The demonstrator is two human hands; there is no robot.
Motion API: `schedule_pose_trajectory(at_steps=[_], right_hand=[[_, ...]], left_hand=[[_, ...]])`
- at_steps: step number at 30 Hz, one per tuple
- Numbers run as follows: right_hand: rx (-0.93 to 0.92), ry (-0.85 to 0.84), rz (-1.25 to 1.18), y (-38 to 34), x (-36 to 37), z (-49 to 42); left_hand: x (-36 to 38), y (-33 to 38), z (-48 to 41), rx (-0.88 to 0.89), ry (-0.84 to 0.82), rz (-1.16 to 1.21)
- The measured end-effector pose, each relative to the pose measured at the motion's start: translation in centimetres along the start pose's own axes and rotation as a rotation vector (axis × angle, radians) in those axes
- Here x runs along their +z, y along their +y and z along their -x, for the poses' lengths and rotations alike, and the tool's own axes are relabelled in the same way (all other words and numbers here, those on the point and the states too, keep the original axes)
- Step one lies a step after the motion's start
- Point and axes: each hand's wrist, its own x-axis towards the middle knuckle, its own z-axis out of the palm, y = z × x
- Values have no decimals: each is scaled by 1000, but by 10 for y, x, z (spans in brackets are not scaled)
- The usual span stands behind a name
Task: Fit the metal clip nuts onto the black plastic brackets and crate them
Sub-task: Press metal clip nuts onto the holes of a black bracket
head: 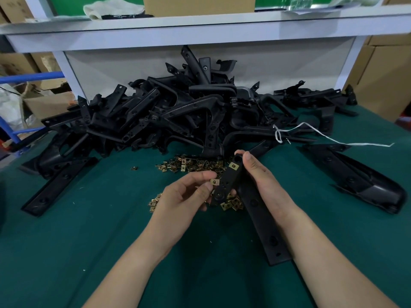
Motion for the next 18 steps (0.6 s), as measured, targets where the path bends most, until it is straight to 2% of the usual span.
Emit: schedule_pose_trajectory(at_steps=[5, 13, 18], right_hand=[[2, -2, -21, -2, 2, 2], [-31, 42, -32, 2, 5, 1], [-57, 101, 34, 4, 5, 0]], left_hand=[[-1, -1, 0, -24, -7, 8], [8, -2, 2, -121, -3, 167], [15, -1, 6, -59, -14, 16]])
